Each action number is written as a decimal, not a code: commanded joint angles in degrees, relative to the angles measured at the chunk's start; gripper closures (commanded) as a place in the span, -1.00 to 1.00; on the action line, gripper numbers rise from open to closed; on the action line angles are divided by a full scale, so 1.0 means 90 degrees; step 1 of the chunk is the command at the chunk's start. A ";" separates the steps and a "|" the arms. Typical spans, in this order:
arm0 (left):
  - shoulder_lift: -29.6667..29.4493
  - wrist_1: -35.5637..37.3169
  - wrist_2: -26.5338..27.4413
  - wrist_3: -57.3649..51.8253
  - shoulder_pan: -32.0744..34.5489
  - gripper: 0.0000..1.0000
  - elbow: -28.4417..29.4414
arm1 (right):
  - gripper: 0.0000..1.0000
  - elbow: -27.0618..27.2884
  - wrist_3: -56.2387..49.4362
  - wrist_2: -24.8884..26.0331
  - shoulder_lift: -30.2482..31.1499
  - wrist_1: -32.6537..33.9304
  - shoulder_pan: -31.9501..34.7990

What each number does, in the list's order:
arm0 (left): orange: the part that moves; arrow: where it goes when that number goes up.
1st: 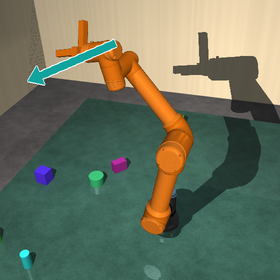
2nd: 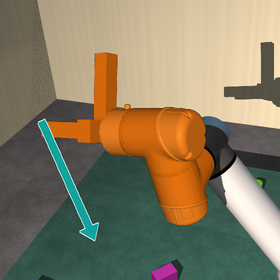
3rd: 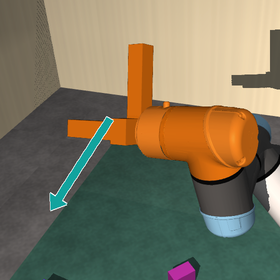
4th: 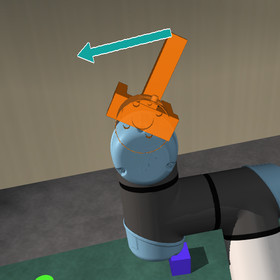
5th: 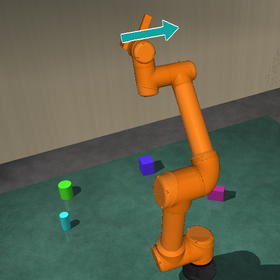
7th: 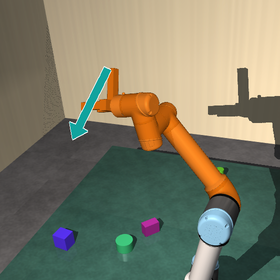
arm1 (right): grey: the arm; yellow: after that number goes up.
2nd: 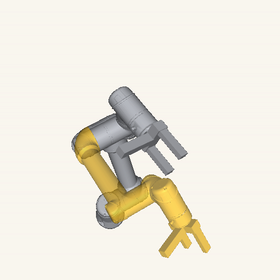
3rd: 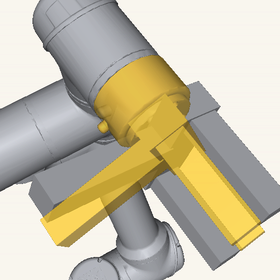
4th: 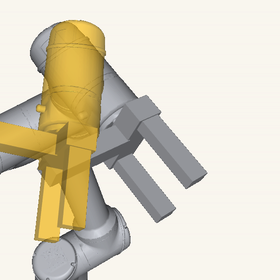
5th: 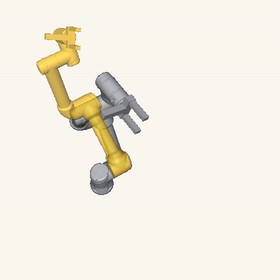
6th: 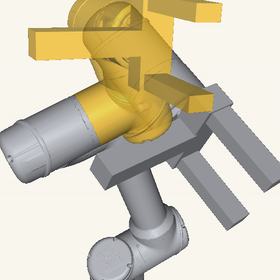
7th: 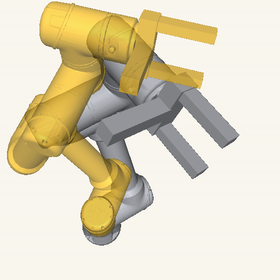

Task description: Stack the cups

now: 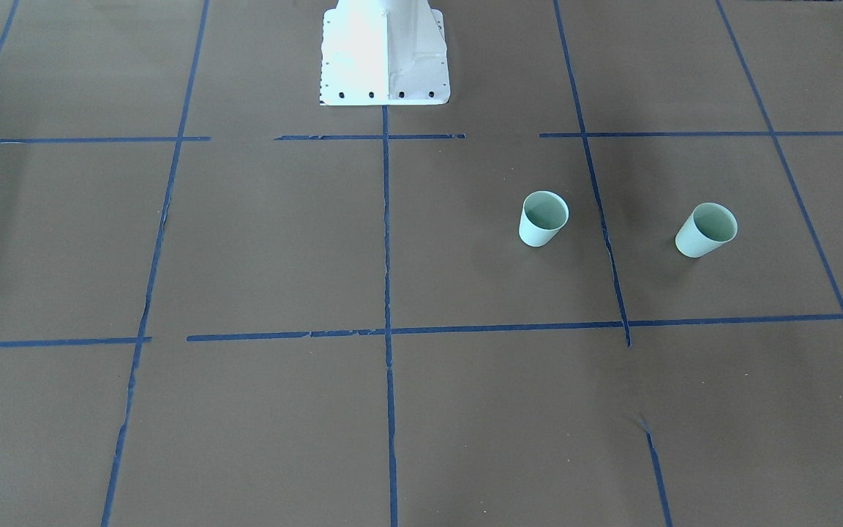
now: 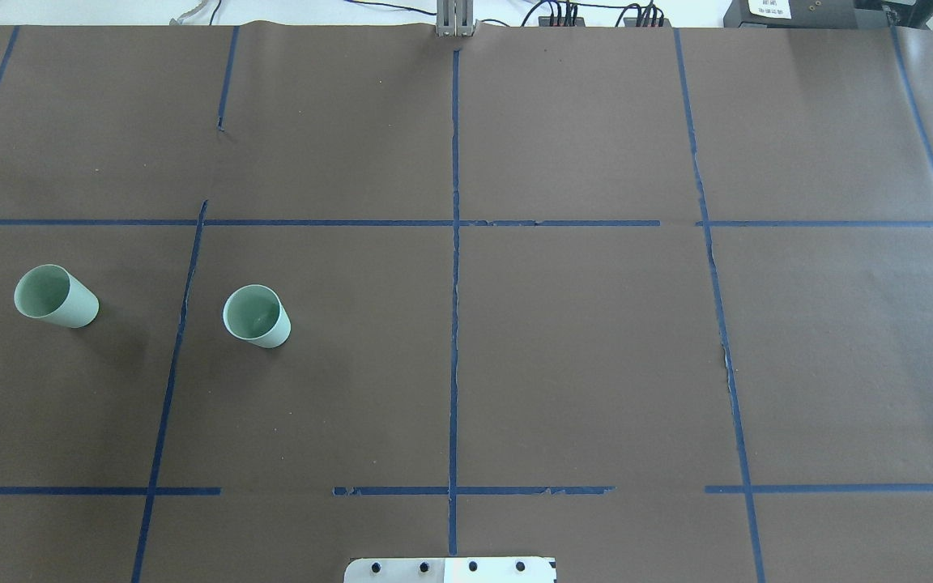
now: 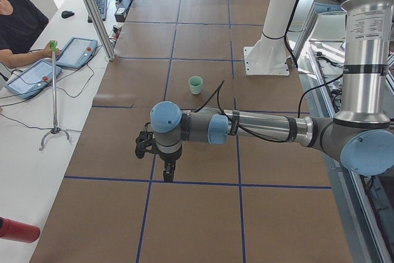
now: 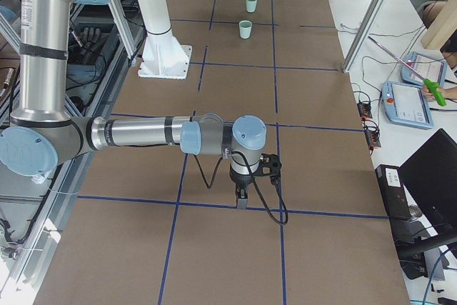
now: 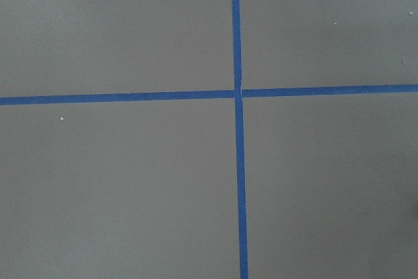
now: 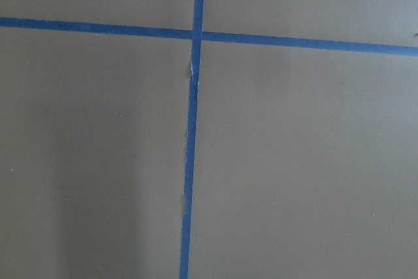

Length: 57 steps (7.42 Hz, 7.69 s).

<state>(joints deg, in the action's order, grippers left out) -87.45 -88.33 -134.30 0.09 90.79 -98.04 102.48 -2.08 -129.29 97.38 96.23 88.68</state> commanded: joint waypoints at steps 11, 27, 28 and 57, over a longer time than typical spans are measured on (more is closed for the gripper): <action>0.0172 -0.2107 0.0039 0.3388 -0.1929 -1.00 -0.0552 | -1.00 0.0000 -0.0003 0.0000 0.0000 0.0001 0.0000; -0.0136 -0.3515 0.0469 0.5020 -0.3613 1.00 0.0396 | -1.00 0.0000 -0.0003 0.0000 0.0000 0.0001 0.0000; -0.0117 -0.3525 0.0449 0.5039 -0.3603 1.00 0.0328 | -1.00 0.0000 -0.0003 0.0000 0.0000 -0.0008 0.0000; -0.2031 -0.1033 0.0996 0.8310 -0.5146 -0.99 -0.1528 | -1.00 0.0000 -0.0003 0.0000 0.0000 -0.0008 0.0000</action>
<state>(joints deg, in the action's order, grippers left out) -105.73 -95.70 -125.26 74.66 44.43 -112.07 102.51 -2.07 -129.29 97.38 96.20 88.68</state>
